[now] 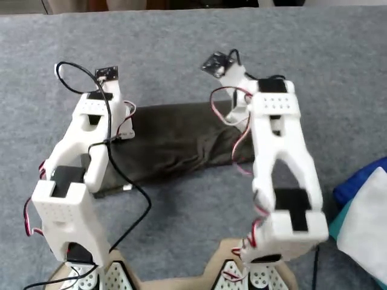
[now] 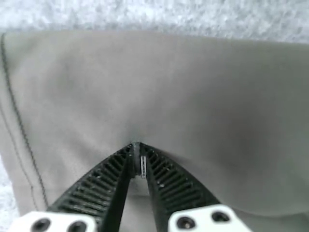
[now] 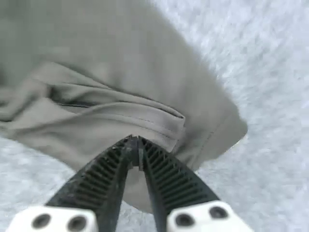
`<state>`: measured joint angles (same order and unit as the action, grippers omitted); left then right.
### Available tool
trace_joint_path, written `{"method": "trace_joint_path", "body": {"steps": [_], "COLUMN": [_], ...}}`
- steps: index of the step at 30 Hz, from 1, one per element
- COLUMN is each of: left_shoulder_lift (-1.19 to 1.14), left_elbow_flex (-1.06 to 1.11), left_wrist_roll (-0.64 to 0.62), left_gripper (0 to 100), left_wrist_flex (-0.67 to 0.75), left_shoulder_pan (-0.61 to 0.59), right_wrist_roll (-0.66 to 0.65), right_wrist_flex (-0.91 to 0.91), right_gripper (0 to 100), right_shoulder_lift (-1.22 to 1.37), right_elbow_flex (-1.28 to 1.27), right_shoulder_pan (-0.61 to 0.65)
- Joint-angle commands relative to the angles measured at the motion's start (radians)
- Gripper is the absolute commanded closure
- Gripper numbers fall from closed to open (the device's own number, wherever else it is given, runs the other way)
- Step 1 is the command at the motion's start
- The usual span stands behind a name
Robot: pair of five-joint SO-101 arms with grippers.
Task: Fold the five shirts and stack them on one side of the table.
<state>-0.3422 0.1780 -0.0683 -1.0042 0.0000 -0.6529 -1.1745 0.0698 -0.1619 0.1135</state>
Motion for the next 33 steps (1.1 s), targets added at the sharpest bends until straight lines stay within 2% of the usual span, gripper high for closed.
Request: {"method": "trace_joint_path", "body": {"steps": [1, 4, 10, 21, 29, 33], "left_shoulder_lift": [0.061, 0.082, 0.110, 0.111, 0.111, 0.111], "left_elbow_flex": [0.040, 0.058, 0.077, 0.089, 0.089, 0.089], "left_wrist_roll": [-0.005, -0.051, -0.126, -0.124, -0.124, -0.123], "left_gripper": [98, 98, 98, 98, 98, 98], "left_wrist_flex": [0.044, 0.063, 0.095, 0.110, 0.112, 0.112], "left_shoulder_pan": [-0.006, -0.029, -0.098, -0.095, -0.094, -0.092], "right_wrist_roll": [0.028, 0.051, 0.051, 0.078, 0.109, 0.058], "right_wrist_flex": [-0.009, 0.046, 0.097, 0.083, -0.114, -0.233], "right_gripper": [99.3, 99.3, 99.3, 99.3, 99.3, 99.3], "right_shoulder_lift": [-0.093, -0.082, 0.028, 0.390, 0.390, 0.289], "right_elbow_flex": [-0.058, -0.131, -0.116, 0.194, 0.435, 0.463], "right_shoulder_pan": [0.101, 0.162, 0.170, 0.174, 0.185, 0.182]}}
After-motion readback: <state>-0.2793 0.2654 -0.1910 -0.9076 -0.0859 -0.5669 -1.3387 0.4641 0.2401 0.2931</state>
